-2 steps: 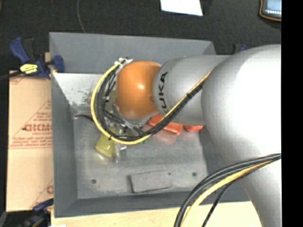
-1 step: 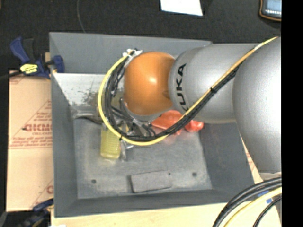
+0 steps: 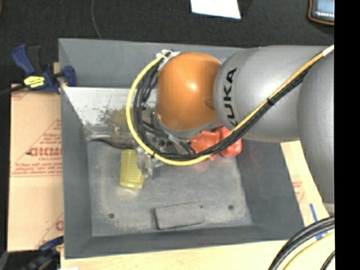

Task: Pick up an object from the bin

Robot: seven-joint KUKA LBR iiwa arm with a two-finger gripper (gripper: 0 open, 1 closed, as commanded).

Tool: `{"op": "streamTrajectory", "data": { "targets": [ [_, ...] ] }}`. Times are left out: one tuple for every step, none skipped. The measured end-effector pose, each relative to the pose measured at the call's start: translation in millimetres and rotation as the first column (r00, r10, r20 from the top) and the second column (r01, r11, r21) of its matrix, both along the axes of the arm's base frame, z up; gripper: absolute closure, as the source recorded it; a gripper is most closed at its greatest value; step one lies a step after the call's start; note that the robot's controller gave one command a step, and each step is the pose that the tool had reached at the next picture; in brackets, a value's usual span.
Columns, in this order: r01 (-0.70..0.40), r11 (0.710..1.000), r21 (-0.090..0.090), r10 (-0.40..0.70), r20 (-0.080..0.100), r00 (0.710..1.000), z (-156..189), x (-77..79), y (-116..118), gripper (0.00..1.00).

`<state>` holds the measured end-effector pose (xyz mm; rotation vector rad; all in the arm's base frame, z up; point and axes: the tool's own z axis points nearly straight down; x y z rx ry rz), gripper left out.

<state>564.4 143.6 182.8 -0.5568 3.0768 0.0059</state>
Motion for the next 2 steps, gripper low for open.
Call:
{"op": "streamTrajectory", "data": {
  "targets": [
    [0.001,1.0,0.001,-0.001,0.0,1.0,0.0,-0.1,0.3,1.0],
    [0.009,1.0,0.003,-0.009,0.004,1.0,2.2,13.3,11.7,1.0]
  ]
}}
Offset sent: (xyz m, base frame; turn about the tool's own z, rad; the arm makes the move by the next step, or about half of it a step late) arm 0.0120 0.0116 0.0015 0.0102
